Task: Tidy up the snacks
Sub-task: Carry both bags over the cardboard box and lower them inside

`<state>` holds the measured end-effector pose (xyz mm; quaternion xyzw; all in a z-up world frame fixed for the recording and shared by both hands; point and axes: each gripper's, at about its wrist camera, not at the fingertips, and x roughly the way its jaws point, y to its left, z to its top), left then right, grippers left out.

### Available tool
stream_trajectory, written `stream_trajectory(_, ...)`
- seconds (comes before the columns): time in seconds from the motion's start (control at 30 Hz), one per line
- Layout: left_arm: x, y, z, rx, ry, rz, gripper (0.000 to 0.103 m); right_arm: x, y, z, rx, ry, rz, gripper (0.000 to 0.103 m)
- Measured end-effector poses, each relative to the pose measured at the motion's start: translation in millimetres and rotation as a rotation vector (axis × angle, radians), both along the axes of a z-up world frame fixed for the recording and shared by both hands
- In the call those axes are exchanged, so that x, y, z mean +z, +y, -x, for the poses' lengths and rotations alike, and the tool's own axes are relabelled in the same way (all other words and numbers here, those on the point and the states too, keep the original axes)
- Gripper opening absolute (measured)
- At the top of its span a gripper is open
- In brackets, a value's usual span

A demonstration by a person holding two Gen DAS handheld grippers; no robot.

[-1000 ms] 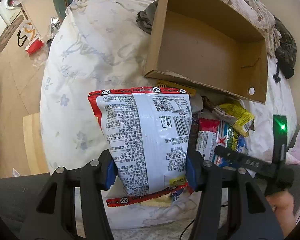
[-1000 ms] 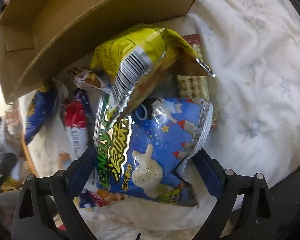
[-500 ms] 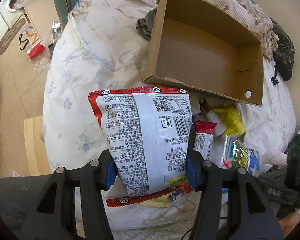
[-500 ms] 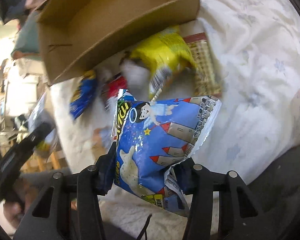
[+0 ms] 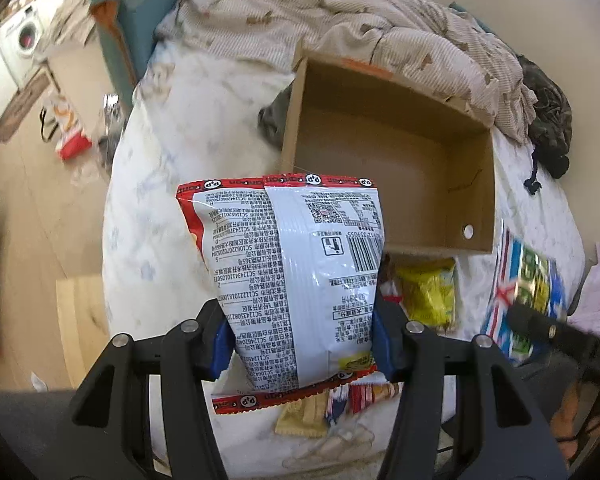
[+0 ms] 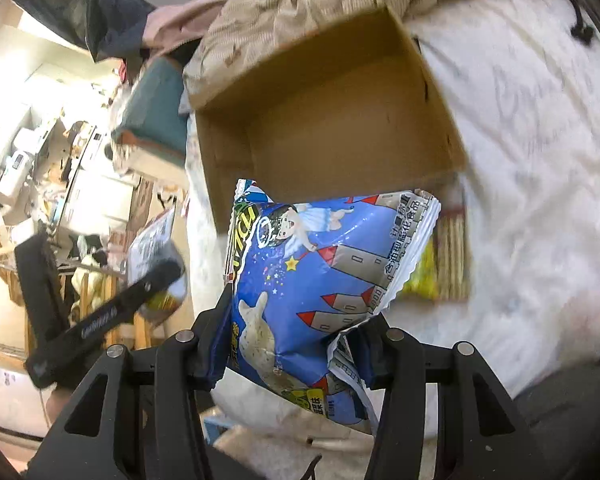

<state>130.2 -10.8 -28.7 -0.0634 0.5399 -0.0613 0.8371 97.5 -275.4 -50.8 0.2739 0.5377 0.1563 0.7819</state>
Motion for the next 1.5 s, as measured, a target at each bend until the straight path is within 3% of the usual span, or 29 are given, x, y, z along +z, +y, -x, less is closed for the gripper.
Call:
stream_trajectory(0.33,7,-42,-60,-0.067,-0.045,-0.063,0.051,13,-20,-59,-0.053,-0.123,0.073,0.052)
stream_trajectory(0.6,-12,-64,-93,-0.083,-0.071,-0.103,0.051,-16,-33,-105,-0.089,-0.105,0.120,0.052)
stream_trajectory(1.0,-47,-65,-106,-0.077,-0.051,-0.109,0.052,-41,-32,-116,-0.087,-0.053,0.134,0.052)
stream_trajectory(1.37,-46,-68,-105,-0.081,-0.089,-0.132,0.053,-40,-36,-117,-0.123,-0.061,0.114,0.054)
stream_trajectory(1.5,-44,-66,-104,-0.073,-0.097,-0.133,0.061,-36,-37,-116,-0.135,-0.078,0.116,0.063)
